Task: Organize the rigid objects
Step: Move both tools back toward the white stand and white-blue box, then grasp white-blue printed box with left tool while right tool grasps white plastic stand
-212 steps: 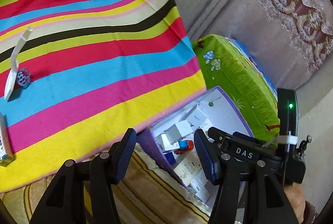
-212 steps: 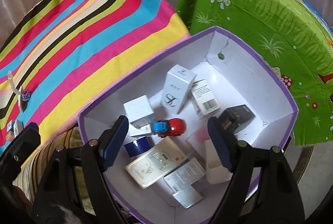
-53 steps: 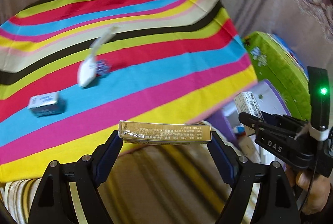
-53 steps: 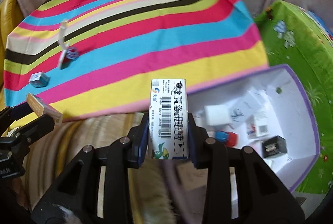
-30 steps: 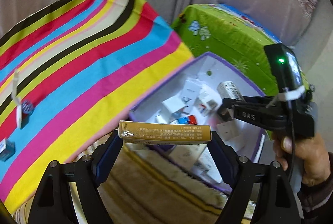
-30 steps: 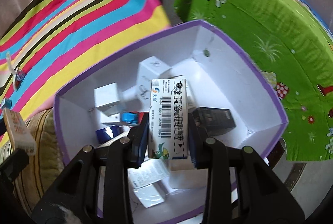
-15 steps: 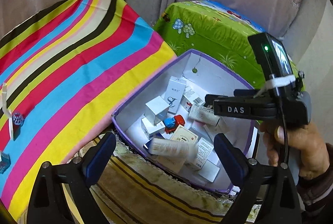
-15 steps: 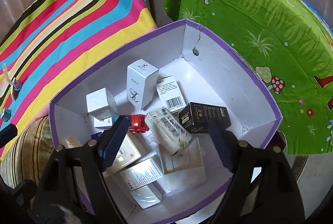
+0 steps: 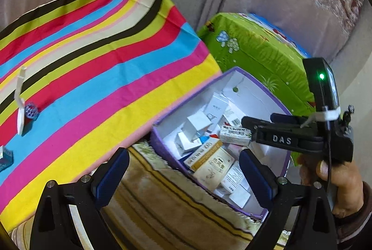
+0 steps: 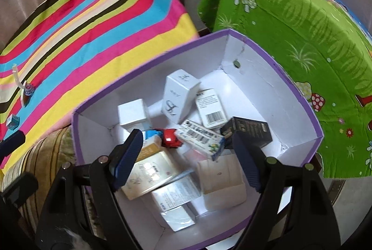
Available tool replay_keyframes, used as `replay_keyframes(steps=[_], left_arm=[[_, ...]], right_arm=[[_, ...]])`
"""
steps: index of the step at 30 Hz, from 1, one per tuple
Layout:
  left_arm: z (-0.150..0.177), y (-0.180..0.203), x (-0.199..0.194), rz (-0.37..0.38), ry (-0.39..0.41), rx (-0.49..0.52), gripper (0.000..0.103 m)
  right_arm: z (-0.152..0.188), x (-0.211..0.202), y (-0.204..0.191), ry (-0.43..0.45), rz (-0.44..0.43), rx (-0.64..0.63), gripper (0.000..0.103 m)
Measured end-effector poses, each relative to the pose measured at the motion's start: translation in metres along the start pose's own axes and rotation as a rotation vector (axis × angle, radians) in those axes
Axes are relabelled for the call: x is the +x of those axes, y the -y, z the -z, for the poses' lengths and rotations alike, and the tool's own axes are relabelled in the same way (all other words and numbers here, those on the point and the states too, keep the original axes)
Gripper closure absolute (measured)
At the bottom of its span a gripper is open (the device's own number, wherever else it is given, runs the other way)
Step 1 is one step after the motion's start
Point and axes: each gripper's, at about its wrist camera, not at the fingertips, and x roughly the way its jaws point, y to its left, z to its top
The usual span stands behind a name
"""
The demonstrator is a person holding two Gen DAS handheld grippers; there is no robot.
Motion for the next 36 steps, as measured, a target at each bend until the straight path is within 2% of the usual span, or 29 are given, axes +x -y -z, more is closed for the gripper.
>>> replay_keyframes(steps=[6,14,20,27,33,36], left_arm=[[-0.003,-0.025,-0.012,-0.047,0.029,-0.040,0.007],[-0.004,-0.071,-0.028,-0.148,0.056,-0.067,0.007],[-0.007,-0.115,-0.040,-0.268,0.062,-0.093,0.007],[-0.011,-0.175,-0.062,-0.389,0.140,-0.197,0.006],[0.000,-0.211,-0.077,-0.454,0.192,-0.287,0.006],[0.002,-0.222,-0.079,-0.460,0.203,-0.325,0.006]], right_arm=[[0.000,-0.002,-0.020,0.000,-0.022,-0.041,0.021],[-0.002,-0.005,-0.037,0.003,-0.029,-0.069,0.021],[-0.001,-0.001,-0.052,-0.010,-0.036,-0.092,0.021],[-0.007,-0.004,-0.078,0.004,-0.050,-0.129,0.021],[-0.015,-0.004,-0.107,0.017,-0.071,-0.173,0.021],[-0.019,-0.004,-0.125,0.021,-0.092,-0.197,0.021]])
